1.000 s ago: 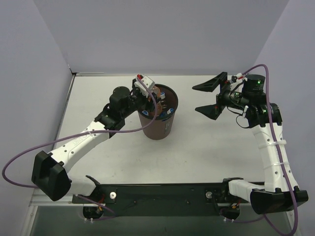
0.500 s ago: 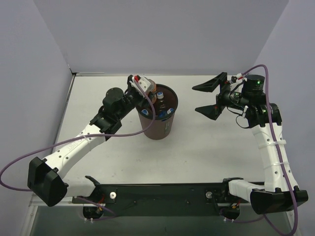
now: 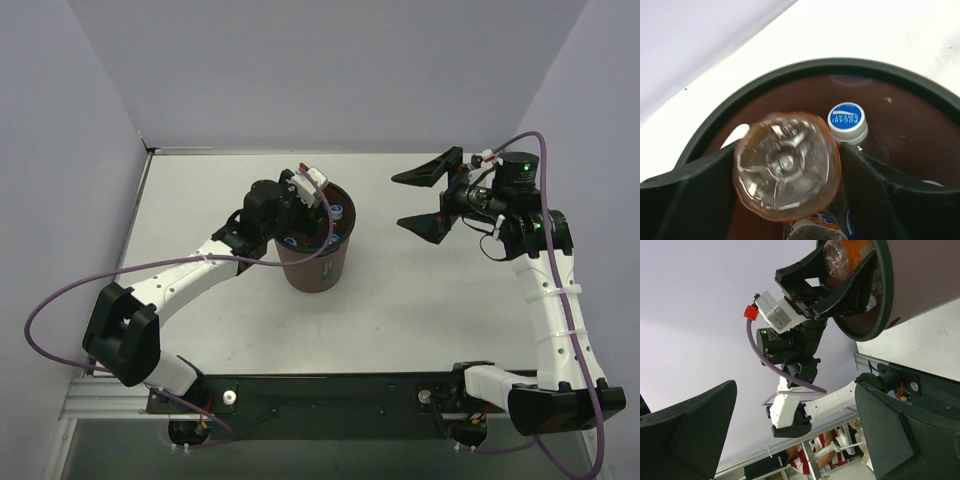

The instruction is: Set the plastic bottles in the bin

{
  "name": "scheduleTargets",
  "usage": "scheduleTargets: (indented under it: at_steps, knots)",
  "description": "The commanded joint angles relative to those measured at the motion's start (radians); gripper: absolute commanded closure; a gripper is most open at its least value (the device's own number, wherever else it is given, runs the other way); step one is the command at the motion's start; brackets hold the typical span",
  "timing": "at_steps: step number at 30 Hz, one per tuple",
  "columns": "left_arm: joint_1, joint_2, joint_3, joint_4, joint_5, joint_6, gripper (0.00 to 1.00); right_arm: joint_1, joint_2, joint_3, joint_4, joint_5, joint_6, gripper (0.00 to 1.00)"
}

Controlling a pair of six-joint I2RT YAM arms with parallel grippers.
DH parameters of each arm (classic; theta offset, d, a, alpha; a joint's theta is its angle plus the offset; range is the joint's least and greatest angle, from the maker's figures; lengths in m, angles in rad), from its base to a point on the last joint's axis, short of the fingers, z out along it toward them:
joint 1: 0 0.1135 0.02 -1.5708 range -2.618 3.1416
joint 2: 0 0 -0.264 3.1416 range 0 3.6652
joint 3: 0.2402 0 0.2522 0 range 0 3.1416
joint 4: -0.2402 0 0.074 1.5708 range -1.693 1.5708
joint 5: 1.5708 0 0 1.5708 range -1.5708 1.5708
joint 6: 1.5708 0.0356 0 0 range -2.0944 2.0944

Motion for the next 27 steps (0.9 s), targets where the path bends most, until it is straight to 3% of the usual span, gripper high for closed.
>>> scheduleTargets:
  at_steps: [1,6,10,13,19,23,27]
  knots:
    - [0.005,-0.005,0.112,-0.105,0.009,-0.083,0.04,-0.009,-0.011,-0.002,0.013,-0.013,0.002,0.02]
    - [0.007,-0.028,0.190,-0.168,0.011,-0.096,0.02,-0.009,-0.011,-0.006,0.015,-0.010,0.000,0.02]
    - [0.008,0.002,0.319,-0.394,-0.003,-0.113,0.03,-0.009,-0.011,-0.011,0.016,-0.012,0.000,0.02]
    - [0.007,-0.002,0.374,-0.470,-0.017,-0.130,0.03,-0.009,-0.012,-0.015,0.018,-0.010,0.000,0.02]
    - [0.014,-0.137,0.359,-0.474,-0.102,-0.221,0.05,-0.009,-0.018,-0.026,0.018,-0.007,-0.018,0.02]
    - [0.047,-0.235,0.335,-0.546,-0.202,-0.391,0.06,-0.004,-0.014,-0.008,-0.016,0.051,-0.120,0.02]
    - [0.065,-0.343,0.232,-0.622,-0.262,-0.527,0.05,0.007,-0.004,0.063,-0.164,0.238,-0.414,0.02]
